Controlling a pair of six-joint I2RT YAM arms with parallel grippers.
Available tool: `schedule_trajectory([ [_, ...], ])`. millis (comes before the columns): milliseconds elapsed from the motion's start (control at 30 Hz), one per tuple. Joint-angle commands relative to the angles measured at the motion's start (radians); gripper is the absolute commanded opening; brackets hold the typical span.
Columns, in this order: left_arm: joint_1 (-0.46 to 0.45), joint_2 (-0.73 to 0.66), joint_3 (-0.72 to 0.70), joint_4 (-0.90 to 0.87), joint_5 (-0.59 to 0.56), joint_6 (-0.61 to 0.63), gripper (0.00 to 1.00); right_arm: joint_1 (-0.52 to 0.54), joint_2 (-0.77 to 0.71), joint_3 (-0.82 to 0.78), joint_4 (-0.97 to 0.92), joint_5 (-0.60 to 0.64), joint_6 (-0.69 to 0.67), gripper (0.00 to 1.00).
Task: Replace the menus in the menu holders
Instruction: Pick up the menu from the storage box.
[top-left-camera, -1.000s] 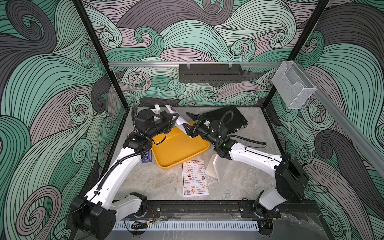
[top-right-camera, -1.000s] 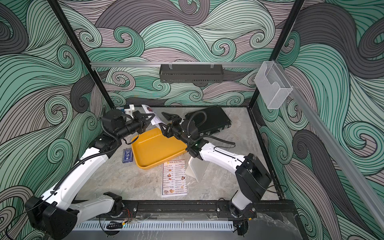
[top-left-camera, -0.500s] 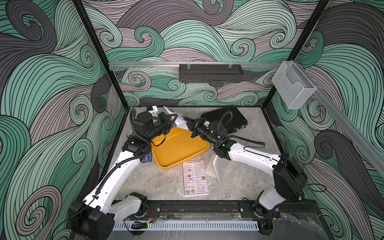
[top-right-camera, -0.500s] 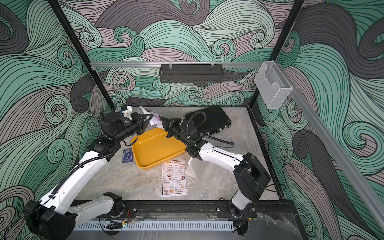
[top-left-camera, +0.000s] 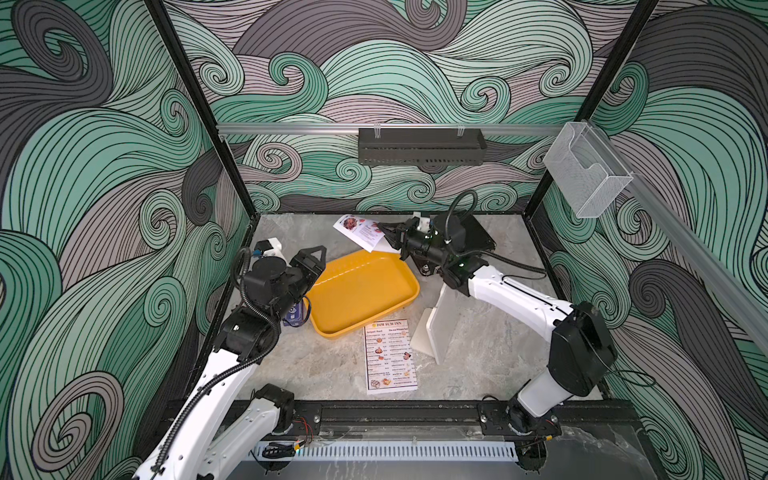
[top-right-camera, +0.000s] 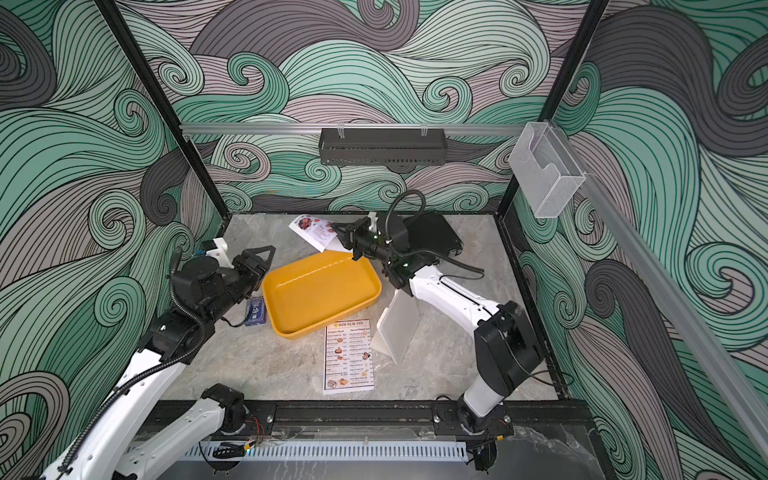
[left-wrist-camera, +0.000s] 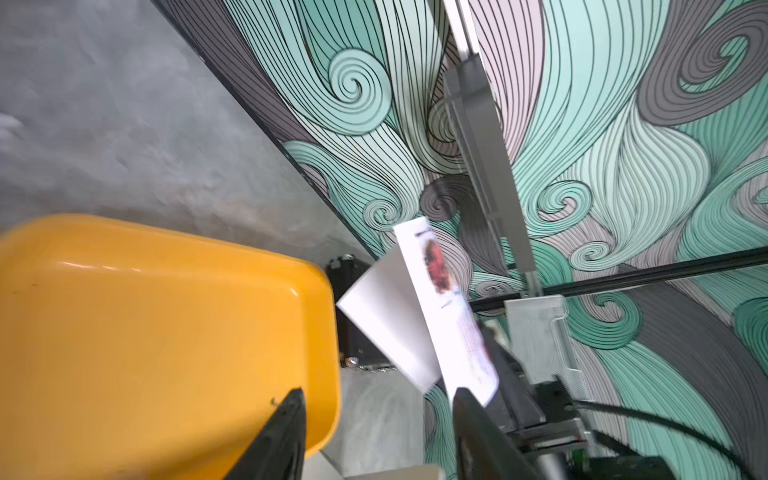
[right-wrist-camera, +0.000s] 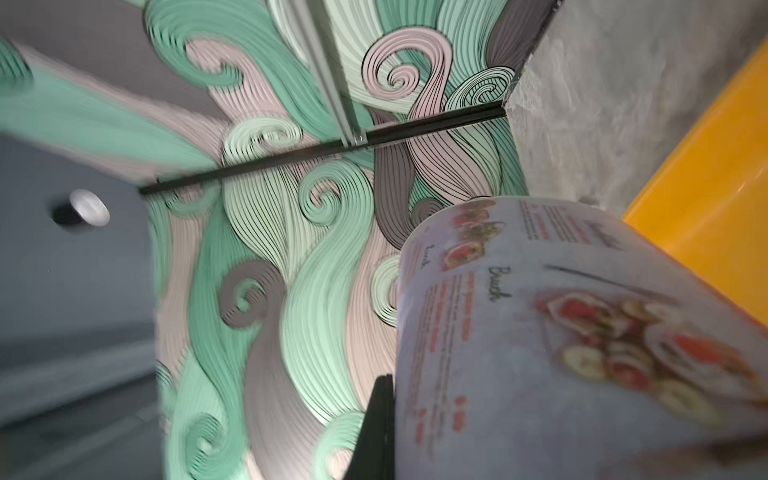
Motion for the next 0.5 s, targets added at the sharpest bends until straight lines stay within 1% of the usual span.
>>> schedule_trajectory([
  [0,0.004,-0.029,0.001,-0.110,-0.043,0.200,0.60,0.000,-0.018,0.117,-0.328,-0.266,-0.561,0.00],
  [100,0.006,-0.019,0.011,-0.085,0.105,0.293,0.62,-0.016,-0.011,0.192,-0.504,-0.419,-0.823,0.00],
  [167,0.007,-0.011,0.025,-0.053,0.202,0.330,0.64,-0.022,-0.020,0.236,-0.664,-0.489,-1.026,0.00],
  [200,0.008,-0.009,0.035,-0.041,0.245,0.352,0.68,-0.026,-0.032,0.254,-0.752,-0.508,-1.121,0.00],
  [233,0.008,-0.006,0.044,-0.038,0.280,0.367,0.72,-0.035,-0.043,0.259,-0.802,-0.525,-1.177,0.00],
  [267,0.008,-0.001,0.055,-0.038,0.319,0.388,0.75,-0.048,-0.059,0.255,-0.835,-0.551,-1.214,0.00],
  [367,0.010,0.023,0.083,-0.068,0.411,0.428,0.81,-0.101,-0.100,0.236,-0.839,-0.639,-1.219,0.00],
  [467,0.012,0.049,0.073,-0.029,0.538,0.424,0.84,-0.131,-0.127,0.232,-0.840,-0.729,-1.222,0.00],
])
